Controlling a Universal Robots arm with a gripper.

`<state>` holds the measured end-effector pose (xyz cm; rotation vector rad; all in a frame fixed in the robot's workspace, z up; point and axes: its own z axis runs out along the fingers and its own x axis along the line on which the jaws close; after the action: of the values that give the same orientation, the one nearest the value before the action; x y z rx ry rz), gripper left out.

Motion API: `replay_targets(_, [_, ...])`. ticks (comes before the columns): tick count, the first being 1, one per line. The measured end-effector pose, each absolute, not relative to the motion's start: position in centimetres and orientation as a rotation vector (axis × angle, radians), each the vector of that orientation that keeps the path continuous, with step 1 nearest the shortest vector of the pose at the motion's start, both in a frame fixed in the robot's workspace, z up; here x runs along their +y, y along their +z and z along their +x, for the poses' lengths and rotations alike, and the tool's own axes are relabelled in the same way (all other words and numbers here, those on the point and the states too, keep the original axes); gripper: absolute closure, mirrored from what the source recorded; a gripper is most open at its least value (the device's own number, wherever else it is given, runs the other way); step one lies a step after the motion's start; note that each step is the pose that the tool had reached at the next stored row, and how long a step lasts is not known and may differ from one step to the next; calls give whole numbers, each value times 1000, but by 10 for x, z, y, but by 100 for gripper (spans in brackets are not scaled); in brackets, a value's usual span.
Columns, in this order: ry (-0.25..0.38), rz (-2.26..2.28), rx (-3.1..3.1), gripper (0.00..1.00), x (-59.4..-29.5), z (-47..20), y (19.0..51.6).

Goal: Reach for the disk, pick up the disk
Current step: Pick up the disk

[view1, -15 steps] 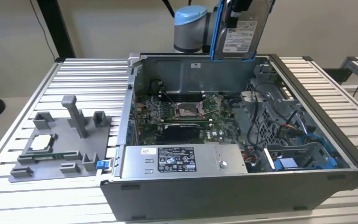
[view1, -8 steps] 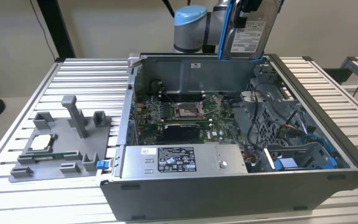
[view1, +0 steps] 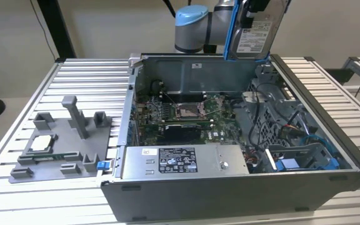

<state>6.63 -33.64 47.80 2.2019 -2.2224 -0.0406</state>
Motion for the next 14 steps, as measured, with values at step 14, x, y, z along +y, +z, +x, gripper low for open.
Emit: replay_targets(14, [-41,2202,-2222,100,-341,67,478])
